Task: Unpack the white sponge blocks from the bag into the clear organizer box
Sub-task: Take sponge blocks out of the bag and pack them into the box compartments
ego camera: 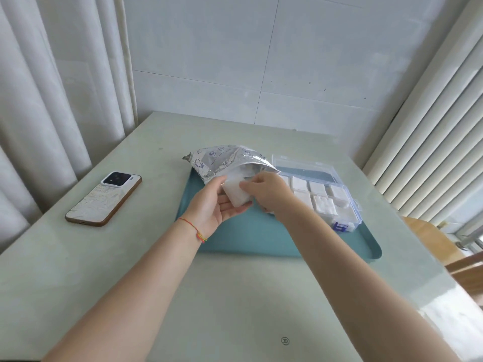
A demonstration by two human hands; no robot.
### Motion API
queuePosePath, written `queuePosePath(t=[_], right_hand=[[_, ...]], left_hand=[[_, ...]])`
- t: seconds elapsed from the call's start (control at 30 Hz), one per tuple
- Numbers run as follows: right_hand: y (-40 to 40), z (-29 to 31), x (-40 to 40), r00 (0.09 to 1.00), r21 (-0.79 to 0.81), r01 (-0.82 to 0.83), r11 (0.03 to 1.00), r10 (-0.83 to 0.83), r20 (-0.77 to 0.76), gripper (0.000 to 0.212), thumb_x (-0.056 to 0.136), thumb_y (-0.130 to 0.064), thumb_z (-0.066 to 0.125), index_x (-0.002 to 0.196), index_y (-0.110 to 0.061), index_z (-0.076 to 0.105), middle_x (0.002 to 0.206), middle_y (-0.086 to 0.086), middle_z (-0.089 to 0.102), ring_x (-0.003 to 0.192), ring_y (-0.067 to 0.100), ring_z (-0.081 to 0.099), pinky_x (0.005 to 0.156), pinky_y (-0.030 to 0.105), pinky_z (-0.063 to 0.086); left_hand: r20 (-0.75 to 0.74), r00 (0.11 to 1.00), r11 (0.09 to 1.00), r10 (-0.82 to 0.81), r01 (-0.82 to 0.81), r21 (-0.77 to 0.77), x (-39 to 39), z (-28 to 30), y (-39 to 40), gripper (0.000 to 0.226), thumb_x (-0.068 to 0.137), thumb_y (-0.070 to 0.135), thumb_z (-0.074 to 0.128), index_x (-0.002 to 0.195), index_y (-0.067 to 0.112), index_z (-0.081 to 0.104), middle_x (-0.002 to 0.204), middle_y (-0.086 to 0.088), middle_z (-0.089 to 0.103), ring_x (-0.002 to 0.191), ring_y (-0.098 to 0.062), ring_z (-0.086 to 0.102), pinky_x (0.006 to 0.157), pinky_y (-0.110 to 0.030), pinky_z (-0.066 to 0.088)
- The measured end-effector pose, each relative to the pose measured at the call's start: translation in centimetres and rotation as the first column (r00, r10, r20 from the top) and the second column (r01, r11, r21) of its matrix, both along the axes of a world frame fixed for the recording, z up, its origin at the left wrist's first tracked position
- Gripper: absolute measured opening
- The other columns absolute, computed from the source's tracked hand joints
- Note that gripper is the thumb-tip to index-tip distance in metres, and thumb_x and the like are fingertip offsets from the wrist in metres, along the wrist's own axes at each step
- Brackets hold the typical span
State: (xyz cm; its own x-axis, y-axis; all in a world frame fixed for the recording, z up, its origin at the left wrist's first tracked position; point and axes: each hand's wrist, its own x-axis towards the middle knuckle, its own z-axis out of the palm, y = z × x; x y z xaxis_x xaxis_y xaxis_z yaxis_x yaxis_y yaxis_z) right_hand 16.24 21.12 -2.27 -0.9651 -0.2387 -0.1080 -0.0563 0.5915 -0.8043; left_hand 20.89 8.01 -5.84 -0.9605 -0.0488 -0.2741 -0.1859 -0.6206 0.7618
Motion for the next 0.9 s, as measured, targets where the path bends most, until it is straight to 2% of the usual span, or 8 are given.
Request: queuePosePath(t=[0.17,0.3,0.4,0.47,0.6,0.7,0.8,0.9], right_hand=[[-0.1,0.9,-0.1,0.988,0.242,-0.133,0.961,0.147,-0.040,0.023,0.086,-0.033,0.063,0.079,-0.014,0.054,0.062,0.001,0.044,0.052,0.019,0.038,0.050,0.021,0.035],[-0.9,1.1,-2.0,0.970,0.279,-0.092,0.956,0.149,-0.191,0.025,0.087,-0.009,0.046,0.097,-0.008,0.070,0.081,-0.001,0.063,0.060,0.017,0.049,0.064,0.022,0.041],[-2.6,0.3,-2.8,0.922,0.510,-0.227,0.830,0.352,-0.162,0.046,0.092,-0.004,0.043,0.133,-0.018,0.058,0.133,0.000,0.060,0.107,0.019,0.059,0.088,0.025,0.044],[-3.7,-0.5,-3.6,0.891,0.657,-0.263,0.707,0.439,-0.116,0.053,0.094,-0.006,0.044,0.145,-0.021,0.043,0.140,0.003,0.053,0.122,0.025,0.053,0.084,0.026,0.043],[-4.9,-1.3,-4.9,0.879,0.748,-0.238,0.620,0.465,-0.106,0.046,0.093,-0.013,0.049,0.137,-0.025,0.053,0.132,0.001,0.059,0.113,0.023,0.057,0.077,0.028,0.043],[-5.0,-1.6,-5.0,0.906,0.715,-0.152,0.683,0.386,-0.176,0.034,0.092,-0.015,0.051,0.120,-0.026,0.064,0.115,-0.001,0.064,0.103,0.024,0.060,0.077,0.030,0.048],[-4.1,-1.0,-4.5,0.908,0.686,-0.130,0.716,0.365,-0.208,0.025,0.098,-0.018,0.044,0.104,-0.009,0.066,0.099,0.008,0.064,0.092,0.028,0.059,0.069,0.028,0.040],[-1.9,0.0,-3.7,0.929,0.539,-0.147,0.829,0.302,-0.212,0.025,0.098,-0.015,0.046,0.078,-0.009,0.060,0.073,0.007,0.051,0.066,0.023,0.043,0.058,0.029,0.031]], left_hand=[[0.034,0.993,0.948,0.114,-0.098,-0.303,0.1,-0.2,-0.3,0.012,0.093,0.002,0.053,0.096,0.000,0.064,0.082,-0.020,0.069,0.065,-0.032,0.067,0.055,-0.032,0.060],[-0.009,0.980,0.679,0.198,-0.144,-0.720,-0.5,-1.1,-1.6,0.014,0.086,0.011,0.053,0.080,0.009,0.066,0.074,-0.012,0.065,0.055,-0.031,0.065,0.056,-0.040,0.060],[0.025,0.987,0.682,0.160,-0.092,-0.726,-0.3,-1.1,-1.8,0.016,0.085,0.011,0.054,0.076,0.008,0.066,0.066,-0.014,0.066,0.050,-0.030,0.064,0.053,-0.037,0.058],[0.034,0.990,0.703,0.135,-0.071,-0.708,-0.3,-0.9,-1.7,0.016,0.085,0.010,0.054,0.078,0.005,0.067,0.063,-0.016,0.066,0.048,-0.029,0.063,0.048,-0.031,0.053],[0.042,0.991,0.736,0.128,-0.066,-0.673,-0.3,-1.0,-2.0,0.018,0.086,0.005,0.051,0.080,0.003,0.068,0.065,-0.019,0.066,0.049,-0.029,0.063,0.043,-0.027,0.050],[0.043,0.990,0.756,0.136,-0.076,-0.650,-0.4,-1.0,-2.1,0.020,0.087,0.001,0.049,0.079,0.003,0.067,0.067,-0.020,0.066,0.046,-0.027,0.063,0.041,-0.026,0.051],[0.033,0.990,0.769,0.139,-0.087,-0.633,-0.6,-1.1,-2.1,0.020,0.088,0.001,0.049,0.078,0.005,0.066,0.074,-0.021,0.067,0.053,-0.031,0.065,0.046,-0.029,0.055],[0.040,0.991,0.802,0.131,-0.082,-0.592,-0.7,-1.2,-2.1,0.021,0.089,0.000,0.050,0.080,0.008,0.066,0.084,-0.020,0.067,0.062,-0.034,0.065,0.048,-0.031,0.056]])
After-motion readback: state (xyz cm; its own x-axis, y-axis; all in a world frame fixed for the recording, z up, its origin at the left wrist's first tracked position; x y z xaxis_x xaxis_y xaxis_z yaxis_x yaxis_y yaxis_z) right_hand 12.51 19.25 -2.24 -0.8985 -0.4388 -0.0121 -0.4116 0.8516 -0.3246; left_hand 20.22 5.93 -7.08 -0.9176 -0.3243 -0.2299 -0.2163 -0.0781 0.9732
